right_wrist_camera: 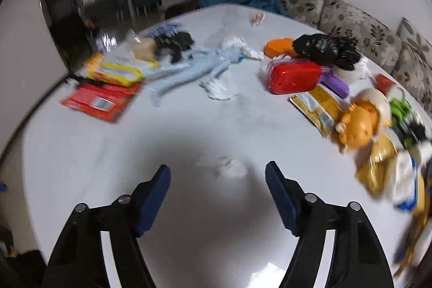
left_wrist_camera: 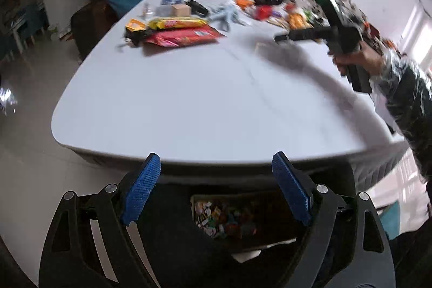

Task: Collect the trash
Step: 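Grasp the red snack wrapper with the left tool while the right tool grasps a white tissue, then drop the red wrapper and tissue into the cardboard box, then grasp another white tissue scrap with the right tool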

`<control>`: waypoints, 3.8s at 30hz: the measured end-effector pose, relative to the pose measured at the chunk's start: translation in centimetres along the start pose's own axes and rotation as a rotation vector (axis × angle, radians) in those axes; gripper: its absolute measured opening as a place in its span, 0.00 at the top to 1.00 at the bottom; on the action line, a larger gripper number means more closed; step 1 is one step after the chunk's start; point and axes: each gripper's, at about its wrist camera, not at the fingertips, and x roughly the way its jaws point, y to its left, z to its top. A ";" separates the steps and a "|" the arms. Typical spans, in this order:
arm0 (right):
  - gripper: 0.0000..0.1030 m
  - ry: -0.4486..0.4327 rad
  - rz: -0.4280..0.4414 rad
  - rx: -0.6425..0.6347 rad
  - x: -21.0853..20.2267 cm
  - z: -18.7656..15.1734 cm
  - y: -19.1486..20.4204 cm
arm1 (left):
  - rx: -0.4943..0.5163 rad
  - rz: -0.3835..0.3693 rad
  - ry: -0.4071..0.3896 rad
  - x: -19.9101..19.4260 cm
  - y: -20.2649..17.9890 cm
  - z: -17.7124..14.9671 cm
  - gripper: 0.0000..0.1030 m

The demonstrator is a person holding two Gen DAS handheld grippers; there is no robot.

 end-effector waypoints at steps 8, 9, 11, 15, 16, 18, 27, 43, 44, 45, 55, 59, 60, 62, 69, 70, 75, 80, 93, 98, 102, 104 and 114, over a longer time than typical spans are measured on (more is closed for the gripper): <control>0.88 0.010 0.028 0.105 -1.2 -1.3 -1.7 | -0.041 -0.001 -0.052 2.2 0.7 4.0 0.20; 0.88 -0.007 0.050 0.118 -2.1 -1.8 -1.7 | -0.037 0.010 -0.063 2.7 0.8 4.6 0.20; 0.88 -0.060 0.099 0.155 -4.8 -3.1 -1.6 | -0.016 0.050 -0.088 4.5 0.7 6.6 0.20; 0.87 -0.129 0.147 0.198 -9.9 -7.0 -0.4 | 0.002 0.154 -0.092 9.2 1.8 10.9 0.20; 0.87 -0.132 0.161 0.210 -11.2 -8.5 0.1 | -0.006 0.159 -0.078 10.5 2.3 11.9 0.20; 0.87 -0.133 0.166 0.216 -12.7 -10.5 0.9 | -0.016 0.180 -0.048 13.0 2.9 13.8 0.19; 0.87 -0.139 0.219 0.272 -15.4 -16.4 3.4 | 0.201 0.324 0.008 15.4 0.6 15.7 0.18; 0.86 -0.168 0.258 0.370 -14.2 -17.5 3.2 | 0.538 0.290 -0.069 18.1 -0.9 16.5 0.95; 0.86 -0.171 0.257 0.371 -14.3 -17.6 3.2 | 0.506 0.264 -0.101 17.2 -0.6 16.4 1.00; 0.86 -0.176 0.258 0.372 -14.5 -17.6 3.4 | 0.461 0.218 -0.123 16.1 -0.4 16.5 1.00; 0.86 -0.251 0.280 0.314 -19.2 -18.2 6.7 | 0.372 -0.165 -0.450 -7.3 -5.9 8.6 1.00; 0.85 -0.222 0.304 0.266 -20.8 -20.6 9.9 | 0.450 -0.225 -0.410 -10.1 -8.5 2.2 1.00; 0.85 -0.199 0.309 0.257 -20.8 -21.5 10.9 | 0.455 -0.252 -0.357 -9.7 -8.8 0.4 1.00; 0.85 -0.148 0.328 0.250 -20.3 -23.3 12.4 | 0.464 -0.267 -0.269 -8.5 -9.1 -3.1 1.00; 0.85 0.072 0.361 0.295 -11.0 -29.7 15.1 | 0.368 -0.300 0.089 3.9 -7.4 -11.1 1.00; 0.85 0.107 0.359 0.310 -8.8 -30.4 15.0 | 0.351 -0.299 0.136 6.2 -7.0 -11.9 1.00; 0.60 0.272 0.346 0.354 -0.2 -32.6 14.5 | 0.313 -0.250 0.409 17.0 -6.5 -14.9 0.86; 0.52 0.302 0.343 0.374 1.5 -33.6 14.7 | 0.338 -0.150 0.518 20.2 -6.8 -16.3 0.57; 0.35 -0.191 0.205 0.232 -18.8 -23.7 9.9 | 0.214 -0.274 0.067 3.6 -4.3 -7.9 0.20; 0.42 -0.097 -0.075 0.257 -14.7 -20.1 3.9 | 0.134 -0.302 -0.072 0.2 -3.9 -3.5 0.19; 0.38 -0.078 -0.092 0.231 -13.5 -18.9 3.4 | 0.121 -0.261 -0.124 -0.9 -3.7 -2.2 0.19; 0.41 -0.074 -0.082 0.237 -13.3 -18.5 2.8 | 0.114 -0.253 -0.123 -1.0 -3.5 -2.0 0.19; 1.00 -0.115 -0.029 0.300 -14.5 -18.4 3.0 | 0.133 -0.159 -0.204 -0.2 -2.1 2.0 0.19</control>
